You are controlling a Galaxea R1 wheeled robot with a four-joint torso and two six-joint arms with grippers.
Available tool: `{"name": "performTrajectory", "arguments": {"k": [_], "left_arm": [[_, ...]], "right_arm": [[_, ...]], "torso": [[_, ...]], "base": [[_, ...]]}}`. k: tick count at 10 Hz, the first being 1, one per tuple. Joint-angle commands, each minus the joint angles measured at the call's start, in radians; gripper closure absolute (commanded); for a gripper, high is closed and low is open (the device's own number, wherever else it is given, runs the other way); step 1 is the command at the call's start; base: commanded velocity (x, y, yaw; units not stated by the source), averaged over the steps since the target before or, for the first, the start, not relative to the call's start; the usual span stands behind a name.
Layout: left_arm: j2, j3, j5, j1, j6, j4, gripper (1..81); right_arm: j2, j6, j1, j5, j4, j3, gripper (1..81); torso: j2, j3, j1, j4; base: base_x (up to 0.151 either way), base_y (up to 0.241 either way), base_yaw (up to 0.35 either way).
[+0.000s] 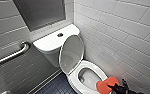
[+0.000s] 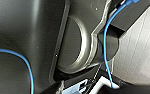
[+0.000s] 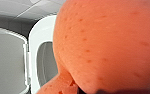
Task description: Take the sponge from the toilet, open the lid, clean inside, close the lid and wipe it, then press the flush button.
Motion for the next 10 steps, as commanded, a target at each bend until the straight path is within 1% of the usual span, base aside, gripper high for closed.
{"name": "performTrajectory", "arguments": {"k": [1, 2, 4, 6, 8, 9, 10], "left_arm": [[-0.003, 0.018, 0.032, 0.040, 0.010, 0.021, 1.0], [-0.001, 0.018, 0.032, 0.040, 0.026, 0.019, 1.0], [0.002, 0.018, 0.032, 0.037, 0.033, 0.021, 1.0], [-0.001, 0.018, 0.032, 0.034, 0.035, 0.021, 1.0], [-0.003, 0.018, 0.032, 0.023, 0.033, 0.021, 1.0], [-0.003, 0.018, 0.032, 0.020, 0.033, 0.021, 1.0], [-0.003, 0.018, 0.030, 0.015, 0.033, 0.021, 1.0]], "right_arm": [[-0.092, 0.002, -0.018, -0.044, -0.009, 0.086, 81.1], [-0.118, 0.000, -0.047, -0.044, -0.009, 0.111, 81.1], [-0.182, -0.001, -0.104, -0.044, -0.017, 0.161, 81.1], [-0.207, -0.007, -0.196, -0.046, -0.026, 0.163, 81.1], [-0.226, -0.007, -0.254, -0.076, -0.070, 0.175, 81.1], [-0.242, -0.007, -0.274, -0.105, -0.095, 0.200, 81.1], [-0.261, -0.007, -0.290, -0.113, -0.121, 0.222, 81.1]], "torso": [[0.000, 0.000, 0.000, 0.000], [0.000, 0.000, 0.000, 0.000], [0.000, 0.000, 0.000, 0.000], [0.000, 0.000, 0.000, 0.000], [0.000, 0.000, 0.000, 0.000], [0.000, 0.000, 0.000, 0.000], [0.000, 0.000, 0.000, 0.000]], "base": [[0.000, 0.000, 0.000], [0.000, 0.000, 0.000], [0.000, 0.000, 0.000], [0.000, 0.000, 0.000], [0.000, 0.000, 0.000], [0.000, 0.000, 0.000], [0.000, 0.000, 0.000]]}}
